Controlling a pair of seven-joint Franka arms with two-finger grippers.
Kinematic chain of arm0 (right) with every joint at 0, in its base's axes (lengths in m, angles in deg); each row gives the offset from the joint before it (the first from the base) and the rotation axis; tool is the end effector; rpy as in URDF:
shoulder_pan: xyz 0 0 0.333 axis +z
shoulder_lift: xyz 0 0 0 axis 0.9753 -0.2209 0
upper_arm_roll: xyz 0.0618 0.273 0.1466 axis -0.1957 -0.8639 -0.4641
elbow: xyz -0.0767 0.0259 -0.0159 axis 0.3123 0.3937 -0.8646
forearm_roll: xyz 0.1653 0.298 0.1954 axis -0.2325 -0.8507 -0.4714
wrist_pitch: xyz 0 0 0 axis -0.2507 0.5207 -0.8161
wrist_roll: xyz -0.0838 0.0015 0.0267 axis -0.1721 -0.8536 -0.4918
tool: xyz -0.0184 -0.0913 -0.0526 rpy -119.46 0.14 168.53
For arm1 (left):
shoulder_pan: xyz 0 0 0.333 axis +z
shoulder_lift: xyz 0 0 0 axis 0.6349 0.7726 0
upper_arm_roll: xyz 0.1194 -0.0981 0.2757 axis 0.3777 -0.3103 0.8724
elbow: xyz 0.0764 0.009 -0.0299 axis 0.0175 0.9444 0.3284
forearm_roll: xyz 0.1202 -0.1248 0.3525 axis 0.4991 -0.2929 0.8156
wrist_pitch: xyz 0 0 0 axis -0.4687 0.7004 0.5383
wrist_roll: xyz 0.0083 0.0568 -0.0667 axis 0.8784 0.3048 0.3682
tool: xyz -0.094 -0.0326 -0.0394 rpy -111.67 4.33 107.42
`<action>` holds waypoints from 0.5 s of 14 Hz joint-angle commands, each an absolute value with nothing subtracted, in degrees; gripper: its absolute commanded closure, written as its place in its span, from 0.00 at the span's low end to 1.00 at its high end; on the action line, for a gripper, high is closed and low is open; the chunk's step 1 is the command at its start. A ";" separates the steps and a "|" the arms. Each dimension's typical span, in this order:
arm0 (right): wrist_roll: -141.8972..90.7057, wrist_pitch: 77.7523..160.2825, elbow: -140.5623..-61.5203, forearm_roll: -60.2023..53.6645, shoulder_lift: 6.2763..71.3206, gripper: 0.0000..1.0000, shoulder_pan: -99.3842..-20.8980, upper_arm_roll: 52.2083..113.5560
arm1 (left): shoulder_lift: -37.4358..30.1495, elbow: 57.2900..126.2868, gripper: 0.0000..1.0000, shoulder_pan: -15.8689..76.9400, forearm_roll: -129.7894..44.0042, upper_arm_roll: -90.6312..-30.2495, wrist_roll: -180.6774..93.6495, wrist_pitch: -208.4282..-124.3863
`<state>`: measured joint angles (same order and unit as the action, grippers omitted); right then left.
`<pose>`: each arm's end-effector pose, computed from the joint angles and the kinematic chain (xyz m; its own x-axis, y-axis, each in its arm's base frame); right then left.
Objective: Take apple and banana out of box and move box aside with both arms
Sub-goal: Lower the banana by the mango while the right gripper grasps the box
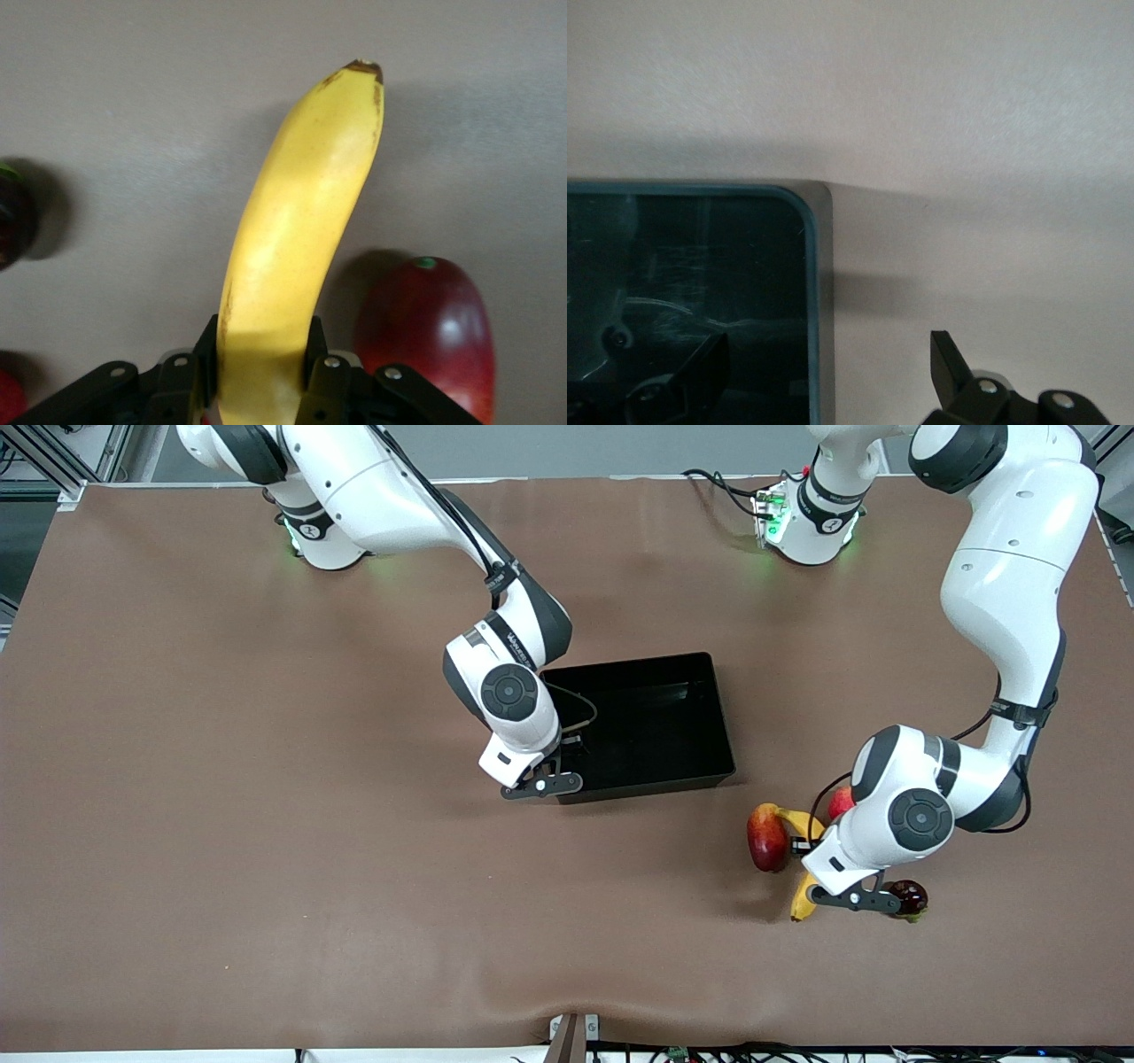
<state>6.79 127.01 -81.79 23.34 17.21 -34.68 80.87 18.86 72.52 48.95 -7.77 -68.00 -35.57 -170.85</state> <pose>0.5567 0.4738 0.2389 0.9897 0.1241 -0.0707 0.1182 -0.9896 -0.0823 0.7164 -0.1185 0.2321 0.9884 -0.1506 -0.0203 -0.1515 -0.9869 -0.0556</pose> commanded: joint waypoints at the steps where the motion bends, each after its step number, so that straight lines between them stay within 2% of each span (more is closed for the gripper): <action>1: 8.61 127.15 -81.47 22.94 16.74 0.40 -33.91 81.39 | 18.72 71.88 1.00 49.95 -6.39 -67.95 -40.01 -169.66; 2: 8.70 126.89 -81.65 22.86 16.74 0.88 -33.91 81.39 | 18.38 72.32 1.00 49.96 -6.48 -67.95 -41.69 -169.22; 3: 9.66 126.97 -82.17 22.85 16.74 1.00 -33.74 81.39 | 18.29 72.32 1.00 49.87 -6.39 -67.95 -42.49 -168.17; 7: 10.11 126.80 -82.61 23.21 16.91 1.00 -33.29 81.39 | 19.77 72.76 1.00 49.52 -6.22 -67.87 -47.50 -168.51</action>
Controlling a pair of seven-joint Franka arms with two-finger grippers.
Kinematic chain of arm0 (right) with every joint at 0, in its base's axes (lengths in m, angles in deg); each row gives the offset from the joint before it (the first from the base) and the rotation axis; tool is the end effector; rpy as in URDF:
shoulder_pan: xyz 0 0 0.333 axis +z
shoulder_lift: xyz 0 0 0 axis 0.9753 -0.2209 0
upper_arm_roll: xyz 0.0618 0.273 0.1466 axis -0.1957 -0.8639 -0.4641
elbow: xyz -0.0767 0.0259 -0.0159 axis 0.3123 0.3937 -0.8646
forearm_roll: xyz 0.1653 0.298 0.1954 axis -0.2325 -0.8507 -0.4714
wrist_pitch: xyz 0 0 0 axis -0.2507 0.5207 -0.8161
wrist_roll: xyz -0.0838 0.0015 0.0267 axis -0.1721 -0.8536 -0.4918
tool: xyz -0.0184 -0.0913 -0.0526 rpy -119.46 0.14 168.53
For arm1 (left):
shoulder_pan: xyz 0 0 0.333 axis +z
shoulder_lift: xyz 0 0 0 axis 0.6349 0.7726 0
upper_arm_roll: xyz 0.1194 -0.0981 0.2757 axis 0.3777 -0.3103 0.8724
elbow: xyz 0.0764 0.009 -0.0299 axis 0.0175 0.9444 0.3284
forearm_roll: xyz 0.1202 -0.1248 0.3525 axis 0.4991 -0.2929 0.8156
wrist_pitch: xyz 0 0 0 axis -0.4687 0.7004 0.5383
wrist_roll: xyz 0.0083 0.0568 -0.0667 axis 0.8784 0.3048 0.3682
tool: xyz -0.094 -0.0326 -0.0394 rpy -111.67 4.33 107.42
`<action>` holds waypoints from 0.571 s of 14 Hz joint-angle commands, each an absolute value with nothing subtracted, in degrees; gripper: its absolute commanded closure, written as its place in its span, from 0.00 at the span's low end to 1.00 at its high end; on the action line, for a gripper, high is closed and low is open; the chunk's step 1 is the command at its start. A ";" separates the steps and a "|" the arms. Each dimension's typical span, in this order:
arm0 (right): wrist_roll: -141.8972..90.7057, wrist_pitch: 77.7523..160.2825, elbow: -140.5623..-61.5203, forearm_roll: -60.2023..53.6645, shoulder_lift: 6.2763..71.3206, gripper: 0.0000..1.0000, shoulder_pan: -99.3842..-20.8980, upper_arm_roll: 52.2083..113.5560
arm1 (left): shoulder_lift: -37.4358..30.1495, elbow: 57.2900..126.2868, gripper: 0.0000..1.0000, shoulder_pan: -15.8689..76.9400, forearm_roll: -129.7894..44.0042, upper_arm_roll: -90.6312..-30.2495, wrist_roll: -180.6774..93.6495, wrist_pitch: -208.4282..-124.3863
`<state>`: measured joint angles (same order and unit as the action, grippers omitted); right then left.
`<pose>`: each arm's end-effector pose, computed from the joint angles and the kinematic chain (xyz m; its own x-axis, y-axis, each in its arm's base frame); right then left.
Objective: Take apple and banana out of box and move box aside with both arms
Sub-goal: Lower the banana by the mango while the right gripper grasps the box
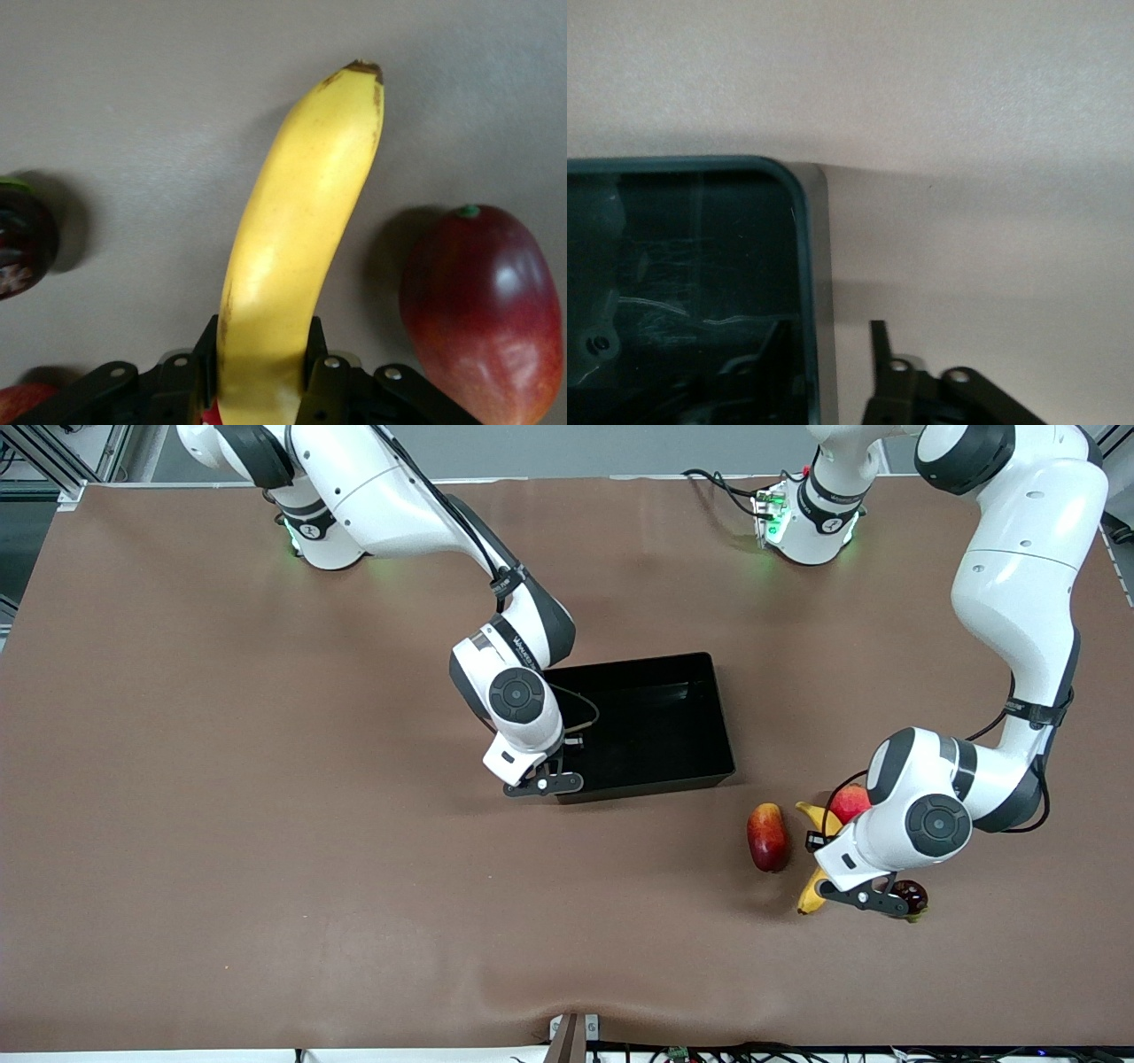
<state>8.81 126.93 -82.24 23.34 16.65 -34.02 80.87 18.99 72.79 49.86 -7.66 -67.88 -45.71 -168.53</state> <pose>0.5489 0.4779 0.2282 0.9911 0.0993 -0.0889 0.0934 -0.9933 -0.0686 0.7126 -0.1045 0.2249 0.9492 -0.3052 -0.0771 -0.3097 -0.9492 -0.0552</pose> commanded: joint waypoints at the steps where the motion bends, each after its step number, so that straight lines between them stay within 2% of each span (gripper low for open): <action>1: 10.11 126.71 -82.61 23.21 17.00 1.00 -33.03 81.39 | 20.13 72.76 1.00 49.26 -6.22 -67.78 -47.50 -169.12; 5: 9.85 126.27 -82.70 23.47 18.13 1.00 -33.03 81.56 | 22.23 72.67 1.00 49.52 -5.42 -67.78 -47.50 -173.16; 8: 9.85 121.71 -82.61 23.47 22.52 1.00 -34.78 81.83 | 23.38 72.58 1.00 49.43 -5.51 -67.78 -47.50 -176.41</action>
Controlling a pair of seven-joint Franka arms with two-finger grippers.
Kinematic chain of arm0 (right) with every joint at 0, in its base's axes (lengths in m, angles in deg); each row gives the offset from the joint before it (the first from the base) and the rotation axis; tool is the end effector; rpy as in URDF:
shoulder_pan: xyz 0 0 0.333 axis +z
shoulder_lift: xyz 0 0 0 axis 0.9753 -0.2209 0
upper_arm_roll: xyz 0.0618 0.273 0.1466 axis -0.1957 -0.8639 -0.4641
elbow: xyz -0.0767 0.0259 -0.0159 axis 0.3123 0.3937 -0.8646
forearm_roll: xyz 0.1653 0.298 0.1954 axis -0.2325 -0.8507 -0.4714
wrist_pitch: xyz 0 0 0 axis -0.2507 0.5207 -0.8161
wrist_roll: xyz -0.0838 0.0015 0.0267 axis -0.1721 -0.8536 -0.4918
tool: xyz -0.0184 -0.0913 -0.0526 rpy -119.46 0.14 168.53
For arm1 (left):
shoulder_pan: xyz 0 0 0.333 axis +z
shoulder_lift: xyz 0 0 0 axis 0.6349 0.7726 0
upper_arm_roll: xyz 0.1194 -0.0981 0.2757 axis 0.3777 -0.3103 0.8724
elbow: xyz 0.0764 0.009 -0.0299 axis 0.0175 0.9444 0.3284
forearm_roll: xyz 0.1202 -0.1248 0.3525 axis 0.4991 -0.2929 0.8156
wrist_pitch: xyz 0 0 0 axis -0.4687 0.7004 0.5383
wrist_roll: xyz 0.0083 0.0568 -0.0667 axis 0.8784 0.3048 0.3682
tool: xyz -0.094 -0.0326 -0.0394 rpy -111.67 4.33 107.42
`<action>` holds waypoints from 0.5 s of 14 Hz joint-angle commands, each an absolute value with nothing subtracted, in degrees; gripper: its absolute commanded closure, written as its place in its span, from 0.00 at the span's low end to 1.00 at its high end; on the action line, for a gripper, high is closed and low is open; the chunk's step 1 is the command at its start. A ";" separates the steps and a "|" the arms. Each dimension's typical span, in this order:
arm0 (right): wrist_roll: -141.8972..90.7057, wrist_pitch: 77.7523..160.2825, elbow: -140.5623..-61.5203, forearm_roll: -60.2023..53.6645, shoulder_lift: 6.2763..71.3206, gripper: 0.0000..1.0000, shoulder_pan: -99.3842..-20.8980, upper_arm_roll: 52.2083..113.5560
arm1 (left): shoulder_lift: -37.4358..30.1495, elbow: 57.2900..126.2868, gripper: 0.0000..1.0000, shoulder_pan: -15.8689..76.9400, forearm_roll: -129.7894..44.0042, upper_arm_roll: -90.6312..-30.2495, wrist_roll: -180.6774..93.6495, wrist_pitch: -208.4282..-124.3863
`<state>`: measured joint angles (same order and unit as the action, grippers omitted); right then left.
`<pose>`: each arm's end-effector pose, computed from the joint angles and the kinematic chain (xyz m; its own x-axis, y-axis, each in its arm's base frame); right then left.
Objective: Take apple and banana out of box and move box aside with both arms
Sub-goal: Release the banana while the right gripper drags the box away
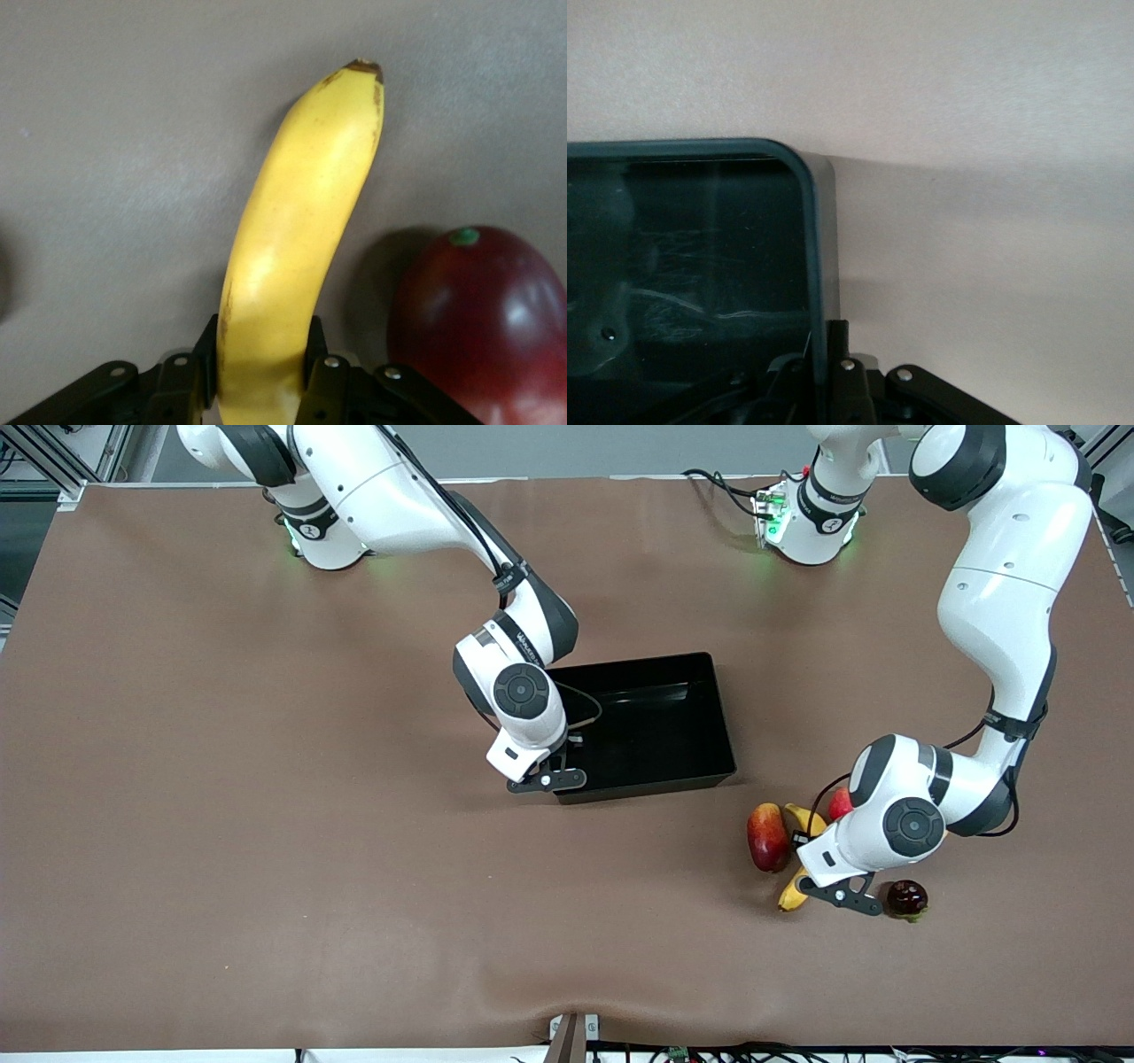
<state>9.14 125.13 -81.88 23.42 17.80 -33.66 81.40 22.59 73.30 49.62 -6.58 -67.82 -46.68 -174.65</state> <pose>0.5491 0.4780 0.2432 0.9911 0.0971 -0.0909 0.0916 -0.9938 -0.0626 0.7129 -0.1136 0.1870 0.9385 -0.3436 -0.0342 -0.3446 -0.9383 -0.0306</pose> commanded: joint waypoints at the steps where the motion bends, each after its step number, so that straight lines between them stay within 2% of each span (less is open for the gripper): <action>1: 9.76 120.39 -82.70 23.38 24.19 1.00 -36.18 81.83 | 23.47 72.58 0.71 49.52 -5.43 -67.78 -47.50 -176.68; 2: 9.67 118.38 -82.70 23.38 26.03 1.00 -37.76 81.83 | 23.38 72.50 0.10 49.60 -5.51 -67.78 -47.50 -176.60; 3: 9.41 116.79 -82.70 23.38 27.88 1.00 -39.69 81.83 | 22.86 72.50 0.00 49.78 -5.42 -67.78 -47.50 -176.60; 7: 1.96 110.29 -82.79 23.21 33.78 1.00 -50.23 81.74 | 17.95 72.23 0.00 50.31 -6.30 -68.22 -47.15 -176.07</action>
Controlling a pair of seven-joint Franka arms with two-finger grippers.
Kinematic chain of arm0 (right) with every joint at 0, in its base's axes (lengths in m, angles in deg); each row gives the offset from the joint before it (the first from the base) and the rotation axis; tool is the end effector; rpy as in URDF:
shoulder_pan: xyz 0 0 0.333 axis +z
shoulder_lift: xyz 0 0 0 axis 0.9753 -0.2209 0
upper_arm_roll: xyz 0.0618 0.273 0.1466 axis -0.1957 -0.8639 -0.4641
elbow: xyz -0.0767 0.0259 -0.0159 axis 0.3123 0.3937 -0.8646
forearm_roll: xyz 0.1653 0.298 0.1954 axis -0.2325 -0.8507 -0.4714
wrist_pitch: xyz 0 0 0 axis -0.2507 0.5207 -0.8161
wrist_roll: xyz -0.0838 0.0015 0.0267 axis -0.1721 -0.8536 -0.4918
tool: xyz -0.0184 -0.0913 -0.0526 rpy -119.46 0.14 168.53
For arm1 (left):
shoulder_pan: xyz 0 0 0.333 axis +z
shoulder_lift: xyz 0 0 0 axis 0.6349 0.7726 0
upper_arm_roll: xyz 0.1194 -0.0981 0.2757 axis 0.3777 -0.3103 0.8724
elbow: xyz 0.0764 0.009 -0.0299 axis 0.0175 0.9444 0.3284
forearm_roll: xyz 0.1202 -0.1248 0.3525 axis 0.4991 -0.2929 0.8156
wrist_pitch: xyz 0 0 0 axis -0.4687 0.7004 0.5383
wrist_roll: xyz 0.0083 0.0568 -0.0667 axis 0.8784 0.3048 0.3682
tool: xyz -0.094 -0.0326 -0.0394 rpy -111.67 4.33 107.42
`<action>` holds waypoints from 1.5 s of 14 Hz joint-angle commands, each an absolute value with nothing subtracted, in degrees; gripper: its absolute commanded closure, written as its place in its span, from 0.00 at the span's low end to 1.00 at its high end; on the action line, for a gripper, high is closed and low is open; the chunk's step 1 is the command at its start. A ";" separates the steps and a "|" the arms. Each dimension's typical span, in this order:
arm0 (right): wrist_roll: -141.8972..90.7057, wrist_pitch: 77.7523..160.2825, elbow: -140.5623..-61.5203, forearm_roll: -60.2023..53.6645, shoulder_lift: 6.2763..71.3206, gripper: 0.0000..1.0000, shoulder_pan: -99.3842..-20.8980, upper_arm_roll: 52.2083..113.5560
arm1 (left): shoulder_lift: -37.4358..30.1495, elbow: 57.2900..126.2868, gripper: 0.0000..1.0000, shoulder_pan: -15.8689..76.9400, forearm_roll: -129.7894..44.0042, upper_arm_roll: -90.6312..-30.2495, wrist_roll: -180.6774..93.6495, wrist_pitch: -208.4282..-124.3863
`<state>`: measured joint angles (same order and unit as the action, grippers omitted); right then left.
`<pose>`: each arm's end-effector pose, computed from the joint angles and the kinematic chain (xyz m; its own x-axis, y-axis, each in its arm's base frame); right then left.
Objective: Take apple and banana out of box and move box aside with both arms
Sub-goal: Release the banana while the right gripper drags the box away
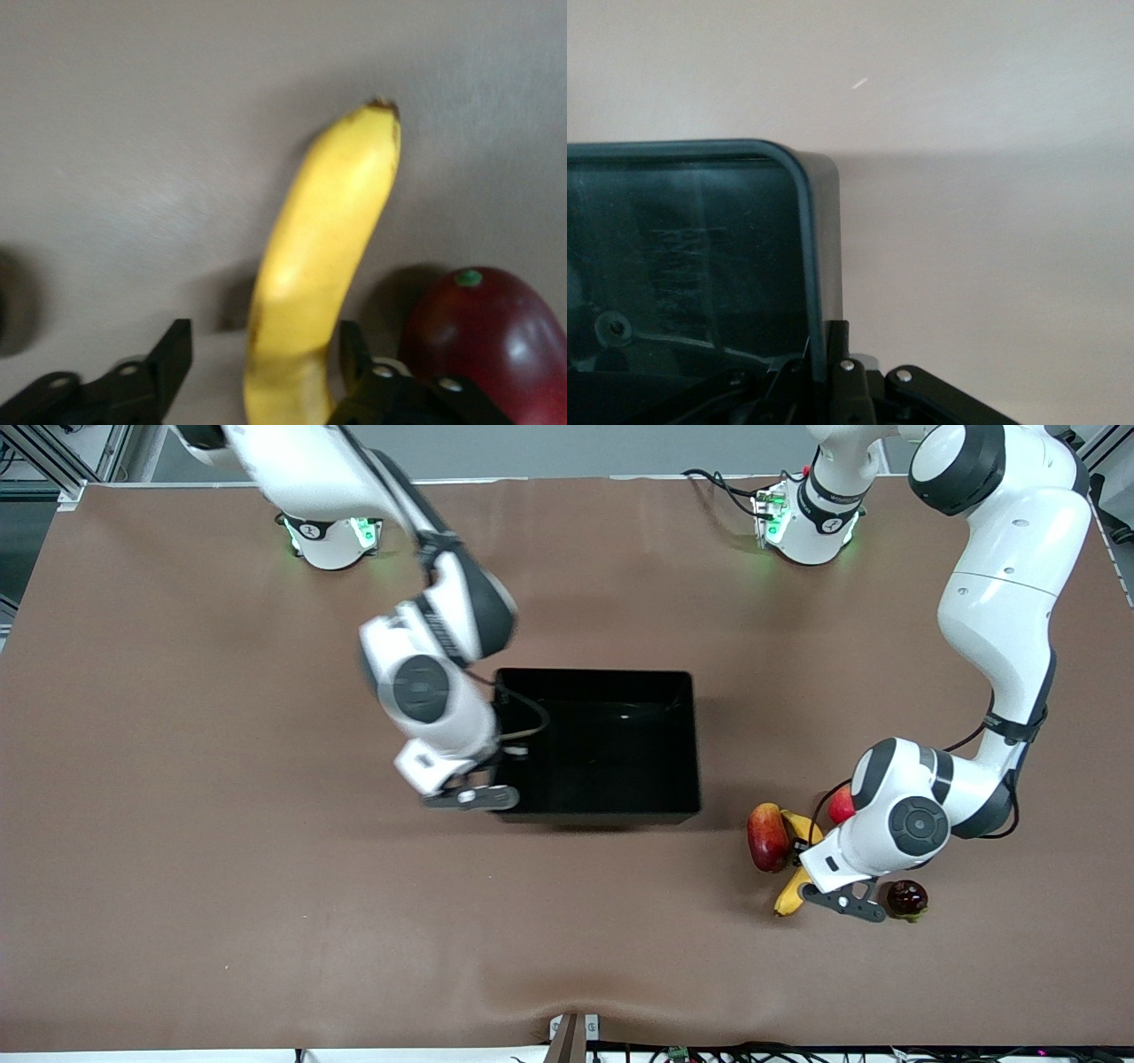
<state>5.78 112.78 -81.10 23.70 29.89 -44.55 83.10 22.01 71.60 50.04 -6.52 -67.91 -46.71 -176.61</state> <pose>0.6214 0.3463 0.3845 0.9962 -0.0302 -0.0816 -0.0369 -0.9960 -0.0812 0.7272 -0.1069 0.2094 0.9432 -0.3303 0.0365 -0.3289 -0.9435 -0.0401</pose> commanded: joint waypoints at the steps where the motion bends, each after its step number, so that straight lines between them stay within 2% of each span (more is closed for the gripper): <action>1: -0.06 109.14 -82.79 23.12 34.48 1.00 -53.13 81.74 | 15.67 72.32 0.00 50.40 -6.39 -68.31 -47.24 -175.46; 6: -14.82 106.14 -82.97 23.29 34.58 1.00 -68.77 81.83 | 0.91 72.32 0.00 50.83 -7.35 -68.57 -47.33 -164.49; 8: -22.80 106.58 -83.05 23.47 34.05 1.00 -75.01 81.92 | -5.33 72.32 0.00 51.10 -14.44 -68.22 -46.54 -158.35; 11: -31.70 111.82 -86.81 26.09 32.91 1.00 -82.93 81.92 | -12.45 72.32 0.00 53.11 -20.53 -68.04 -43.83 -149.03; 15: -45.04 121.24 -93.24 26.20 30.55 1.00 -91.19 81.74 | -17.83 72.41 0.00 54.17 -21.68 -68.13 -42.06 -140.48; 19: -49.22 123.63 -92.90 22.96 25.53 1.00 -94.64 81.65 | -20.82 73.02 0.00 57.34 -27.81 -67.87 -42.58 -139.60; 21: -48.69 123.54 -92.99 20.75 24.74 1.00 -95.25 81.74 | -23.80 75.64 0.00 54.64 -28.54 -63.51 -42.93 -138.63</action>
<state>-48.39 124.50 -93.43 23.14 24.38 -93.80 83.18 -19.19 71.39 56.24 -26.64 -67.03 -42.41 -139.15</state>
